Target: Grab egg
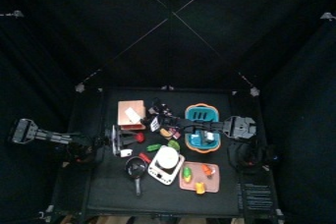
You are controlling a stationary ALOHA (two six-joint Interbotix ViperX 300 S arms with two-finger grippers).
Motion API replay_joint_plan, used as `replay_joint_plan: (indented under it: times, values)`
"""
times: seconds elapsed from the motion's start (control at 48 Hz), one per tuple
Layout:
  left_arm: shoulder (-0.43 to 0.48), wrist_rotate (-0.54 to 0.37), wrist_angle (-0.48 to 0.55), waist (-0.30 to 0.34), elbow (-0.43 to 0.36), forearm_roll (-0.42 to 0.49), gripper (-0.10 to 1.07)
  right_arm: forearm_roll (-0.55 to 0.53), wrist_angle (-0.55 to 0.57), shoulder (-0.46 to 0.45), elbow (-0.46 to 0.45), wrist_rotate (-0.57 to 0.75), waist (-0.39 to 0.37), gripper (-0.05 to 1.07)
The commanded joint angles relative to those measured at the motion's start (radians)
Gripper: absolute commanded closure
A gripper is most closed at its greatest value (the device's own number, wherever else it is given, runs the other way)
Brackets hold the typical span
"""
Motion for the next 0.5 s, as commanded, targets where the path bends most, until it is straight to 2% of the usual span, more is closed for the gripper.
replay_joint_plan:
  times: [0.0, 0.271, 0.479]
  values:
    - [0.002, 0.0, 0.02, 0.002, -0.011, 0.002, 0.23, -0.015, 0.02, -0.092, 0.002, -0.002, 0.025, 0.25]
    - [0.002, 0.0, 0.069, -0.002, -0.025, 0.005, 0.23, -0.048, 0.138, -0.27, 0.129, 0.003, 0.14, 0.25]
    - [0.002, 0.006, 0.069, 0.025, -0.049, 0.005, 0.23, 0.035, 0.176, -0.396, 0.247, 0.005, 0.262, 0.25]
